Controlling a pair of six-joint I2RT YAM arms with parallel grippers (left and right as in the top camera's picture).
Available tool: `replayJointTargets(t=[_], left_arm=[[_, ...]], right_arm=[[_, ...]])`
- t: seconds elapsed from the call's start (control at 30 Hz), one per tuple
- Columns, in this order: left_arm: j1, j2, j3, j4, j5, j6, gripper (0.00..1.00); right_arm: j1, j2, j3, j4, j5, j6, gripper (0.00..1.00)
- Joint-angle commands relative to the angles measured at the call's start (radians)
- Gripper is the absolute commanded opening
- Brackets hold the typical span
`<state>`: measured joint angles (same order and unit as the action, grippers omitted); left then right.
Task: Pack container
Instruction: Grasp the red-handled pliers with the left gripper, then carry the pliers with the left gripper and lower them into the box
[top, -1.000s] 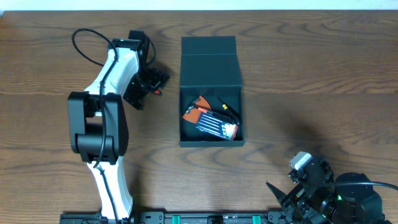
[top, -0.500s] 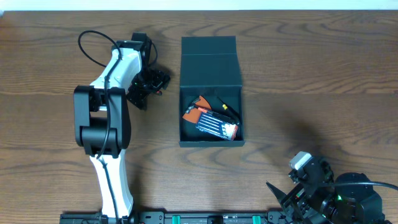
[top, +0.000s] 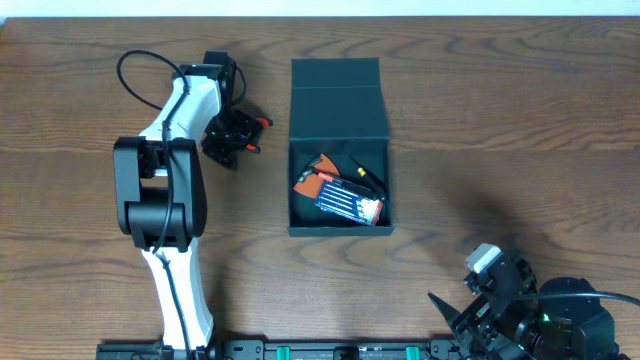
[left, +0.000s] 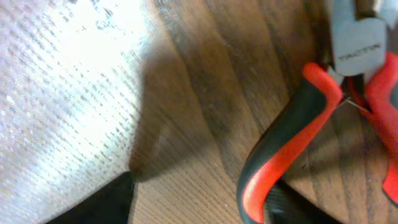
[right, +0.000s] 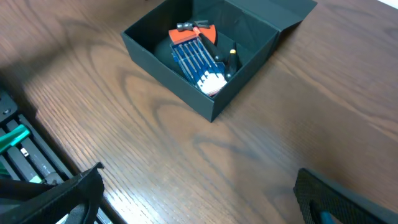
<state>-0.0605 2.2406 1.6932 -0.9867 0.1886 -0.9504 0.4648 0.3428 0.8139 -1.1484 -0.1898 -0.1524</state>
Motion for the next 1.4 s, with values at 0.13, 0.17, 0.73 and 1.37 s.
replayJointTargets(t=[0.13,0.17,0.73,1.37], left_arm=[[0.003,0.017,0.019,-0.003,-0.001,-0.005,0.49],[0.003,0.017,0.019,-0.003,-0.001,-0.005,0.43],[0.003,0.013,0.019,-0.002,0.003,-0.005,0.06],[-0.034,-0.256,0.019,-0.003,0.002,-0.005,0.06]], right_arm=[[-0.007,-0.004,-0.003,0.0,-0.002,0.018,0.99],[-0.007,-0.004,-0.003,0.0,-0.001,0.018,0.99],[-0.007,-0.004,-0.003,0.0,-0.002,0.018,0.99],[-0.007,-0.004,-0.003,0.0,-0.001,0.017,0.99]])
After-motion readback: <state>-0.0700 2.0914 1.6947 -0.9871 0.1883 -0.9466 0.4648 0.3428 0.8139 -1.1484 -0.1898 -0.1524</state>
